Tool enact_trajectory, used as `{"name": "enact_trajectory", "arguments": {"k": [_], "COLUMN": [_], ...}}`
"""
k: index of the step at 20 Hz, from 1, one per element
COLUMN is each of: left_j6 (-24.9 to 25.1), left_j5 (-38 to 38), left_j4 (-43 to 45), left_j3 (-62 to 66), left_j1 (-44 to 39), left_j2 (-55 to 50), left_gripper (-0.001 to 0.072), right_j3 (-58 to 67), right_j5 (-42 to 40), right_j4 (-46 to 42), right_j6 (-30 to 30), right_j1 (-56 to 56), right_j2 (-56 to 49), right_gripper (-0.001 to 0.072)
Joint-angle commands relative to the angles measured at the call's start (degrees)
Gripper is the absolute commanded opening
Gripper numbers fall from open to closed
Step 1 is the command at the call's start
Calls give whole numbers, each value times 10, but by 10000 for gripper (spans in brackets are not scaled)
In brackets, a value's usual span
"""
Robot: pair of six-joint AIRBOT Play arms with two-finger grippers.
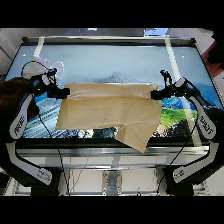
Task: Fold the shirts.
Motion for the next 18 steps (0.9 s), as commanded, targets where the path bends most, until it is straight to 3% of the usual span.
{"name": "enact_trajectory", "arguments": {"k": [1, 2, 5, 7, 9, 13, 15, 18], "left_j6": [3, 3, 6, 48, 50, 37, 25, 10], "left_j5": [-5, -18, -83, -111, -122, -87, -50, 0], "left_j4": [-28, -28, -23, -15, 21, 28, 16, -12], "left_j3": [-4, 5, 60, 73, 55, -161, -271, -310], "left_j1": [0, 1, 3, 9, 21, 74, 87, 87], "left_j2": [0, 0, 23, 87, 172, 371, 453, 502], "left_gripper": [718, 694, 694, 694, 694, 694, 694, 694], "right_j3": [-10, -9, 12, 16, -2, -205, -322, -432], "right_j5": [32, 50, 130, 179, 232, 249, 268, 287], "right_j4": [19, 17, -11, -24, -23, 5, 35, 131], "right_j6": [1, 1, 16, 26, 26, 24, 51, 69], "right_j1": [-1, -3, -24, -56, -103, -189, -211, -207], "right_j2": [3, 8, 53, 116, 189, 339, 386, 398], "right_gripper": [176, 215, 215, 215, 215, 215, 215, 217]}}
